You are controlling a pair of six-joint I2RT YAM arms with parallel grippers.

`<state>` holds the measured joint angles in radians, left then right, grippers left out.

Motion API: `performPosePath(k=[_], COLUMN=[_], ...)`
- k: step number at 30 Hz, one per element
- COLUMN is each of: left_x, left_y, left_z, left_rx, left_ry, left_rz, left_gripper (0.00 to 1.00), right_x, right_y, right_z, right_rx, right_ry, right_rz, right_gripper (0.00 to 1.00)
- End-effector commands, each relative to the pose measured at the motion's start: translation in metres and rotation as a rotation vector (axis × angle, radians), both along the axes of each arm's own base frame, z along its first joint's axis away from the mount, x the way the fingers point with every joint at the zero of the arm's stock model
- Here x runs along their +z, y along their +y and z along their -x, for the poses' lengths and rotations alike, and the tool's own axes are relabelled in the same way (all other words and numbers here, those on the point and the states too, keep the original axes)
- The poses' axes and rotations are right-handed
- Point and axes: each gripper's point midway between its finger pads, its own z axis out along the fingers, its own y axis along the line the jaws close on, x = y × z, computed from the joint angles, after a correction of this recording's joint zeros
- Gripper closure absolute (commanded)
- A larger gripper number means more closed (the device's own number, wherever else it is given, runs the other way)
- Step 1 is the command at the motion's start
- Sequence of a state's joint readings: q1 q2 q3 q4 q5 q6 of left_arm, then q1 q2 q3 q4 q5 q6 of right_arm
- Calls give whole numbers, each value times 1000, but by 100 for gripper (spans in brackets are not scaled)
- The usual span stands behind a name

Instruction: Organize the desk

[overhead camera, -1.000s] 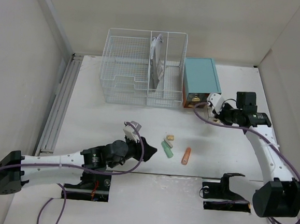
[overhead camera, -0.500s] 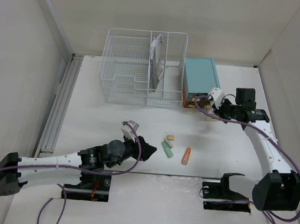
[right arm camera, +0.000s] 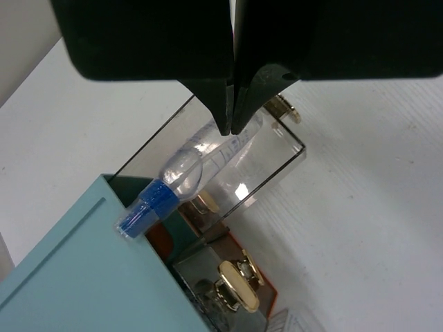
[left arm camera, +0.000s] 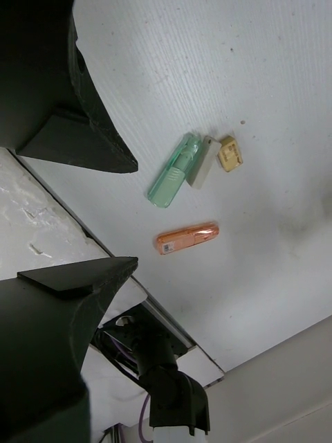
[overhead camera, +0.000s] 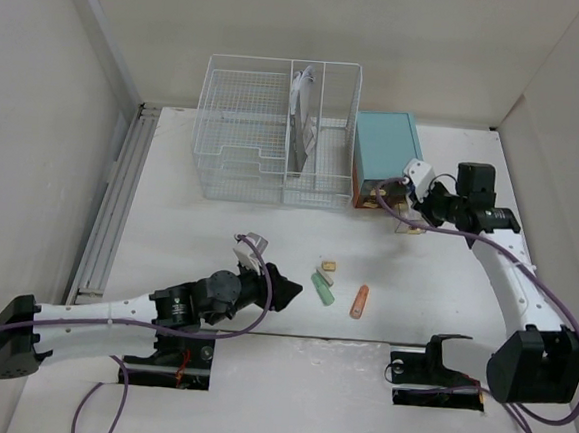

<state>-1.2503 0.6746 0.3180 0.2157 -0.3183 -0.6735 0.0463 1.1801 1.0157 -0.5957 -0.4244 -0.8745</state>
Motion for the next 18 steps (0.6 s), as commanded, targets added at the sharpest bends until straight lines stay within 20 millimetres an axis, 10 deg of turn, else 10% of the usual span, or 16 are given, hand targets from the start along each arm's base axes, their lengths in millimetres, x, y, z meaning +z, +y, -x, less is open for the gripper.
performPosePath(k=[1,7,18], left_x=[3,7,2], left_y=[1,4,4], left_z=[1,2,2], left_rx=[3,3,3], left_ry=[-7,-10,-7], left_rz=[21,33,24], left_gripper=[52,52,52], right_x=[10,-23,-15], right_y=[-8,-9,-4], right_z=[-27,-27,7], right_rx=[-69,-62,102], right_ry=[-62,64,142], right_rz=[-5,18,69], right_gripper=[100,100,100])
